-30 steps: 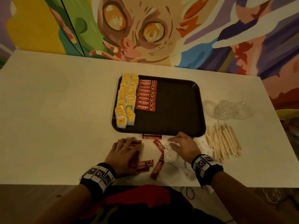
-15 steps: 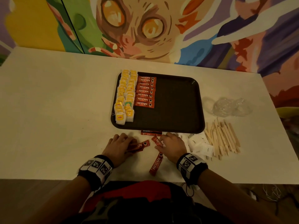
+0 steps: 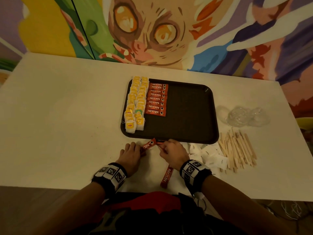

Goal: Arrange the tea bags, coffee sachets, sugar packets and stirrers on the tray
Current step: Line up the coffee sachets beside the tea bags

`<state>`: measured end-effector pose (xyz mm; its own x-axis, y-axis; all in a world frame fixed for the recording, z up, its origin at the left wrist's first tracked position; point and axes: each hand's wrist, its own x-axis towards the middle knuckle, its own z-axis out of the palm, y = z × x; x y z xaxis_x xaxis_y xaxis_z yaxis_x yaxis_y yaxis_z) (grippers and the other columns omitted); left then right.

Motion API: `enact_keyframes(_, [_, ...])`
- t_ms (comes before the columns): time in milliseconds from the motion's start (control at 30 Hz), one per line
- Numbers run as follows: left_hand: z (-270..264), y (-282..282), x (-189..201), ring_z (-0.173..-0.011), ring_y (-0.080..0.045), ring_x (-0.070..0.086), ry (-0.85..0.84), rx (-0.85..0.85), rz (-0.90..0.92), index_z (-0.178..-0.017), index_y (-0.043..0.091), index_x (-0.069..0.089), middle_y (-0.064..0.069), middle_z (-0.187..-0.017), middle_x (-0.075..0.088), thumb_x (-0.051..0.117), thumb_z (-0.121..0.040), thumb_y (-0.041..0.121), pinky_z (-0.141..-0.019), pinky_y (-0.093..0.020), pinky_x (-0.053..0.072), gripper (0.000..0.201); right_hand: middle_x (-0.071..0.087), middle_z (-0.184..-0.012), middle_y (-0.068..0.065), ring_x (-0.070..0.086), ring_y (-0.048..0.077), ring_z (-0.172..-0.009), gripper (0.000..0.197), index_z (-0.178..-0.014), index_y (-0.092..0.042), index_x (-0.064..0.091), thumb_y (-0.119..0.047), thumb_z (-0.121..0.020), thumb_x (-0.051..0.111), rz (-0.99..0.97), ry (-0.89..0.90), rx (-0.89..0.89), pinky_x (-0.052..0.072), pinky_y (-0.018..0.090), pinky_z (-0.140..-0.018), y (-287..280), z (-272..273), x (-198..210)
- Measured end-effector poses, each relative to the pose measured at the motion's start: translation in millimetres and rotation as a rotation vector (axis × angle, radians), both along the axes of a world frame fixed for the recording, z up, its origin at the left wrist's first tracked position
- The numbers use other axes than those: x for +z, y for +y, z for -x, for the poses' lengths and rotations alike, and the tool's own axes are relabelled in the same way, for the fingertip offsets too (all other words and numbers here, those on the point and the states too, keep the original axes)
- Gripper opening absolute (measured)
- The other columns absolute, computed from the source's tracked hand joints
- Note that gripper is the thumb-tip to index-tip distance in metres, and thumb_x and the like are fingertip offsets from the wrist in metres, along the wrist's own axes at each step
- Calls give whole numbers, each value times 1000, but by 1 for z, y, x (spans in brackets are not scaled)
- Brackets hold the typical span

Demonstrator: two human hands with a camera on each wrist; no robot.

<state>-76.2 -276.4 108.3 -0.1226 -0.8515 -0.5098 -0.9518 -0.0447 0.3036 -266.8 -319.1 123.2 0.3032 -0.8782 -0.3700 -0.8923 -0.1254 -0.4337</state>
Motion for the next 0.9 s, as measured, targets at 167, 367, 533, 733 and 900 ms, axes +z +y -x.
enact_keyframes(167, [-2,-1,-6,-118,-24,38,19,57,2,-137,13,31,-7,-135,35,44,-99,31,-102,-42,38,45,54,-94,-5,55,11,-81,13,-92,-17,66,-29,-91,61,37,-158,-61,52,29,-75,-5,-3,-1])
enact_keyframes(367, [-12,-8,6,-109,-21,49,211,216,-21,-126,16,39,-5,-127,49,38,-102,30,-98,-35,40,28,61,-90,-7,59,7,-78,4,-93,-21,60,-23,-95,59,52,-357,-139,53,23,-70,-15,-8,4])
enact_keyframes(533, [-23,-12,21,-96,-17,57,559,449,46,-114,22,42,1,-109,59,43,-101,23,-85,-28,42,13,69,-89,1,67,9,-68,5,-102,-22,48,-26,-102,45,-102,-514,-202,59,27,-62,-24,-10,18])
enact_keyframes(733, [-25,-31,40,-82,-13,52,861,712,73,-120,27,45,0,-97,56,42,-101,18,-80,-33,46,21,57,-78,-4,50,1,-59,16,-110,-20,55,-27,-105,40,-70,-554,-68,41,17,-55,-29,-17,29])
enact_keyframes(900, [-25,-44,49,-59,-13,41,1080,919,38,-101,20,55,0,-70,49,41,-99,20,-54,-26,36,14,50,-100,-1,53,10,-88,36,-126,-18,60,-34,-105,35,-72,-484,-6,44,21,-76,-31,-28,40])
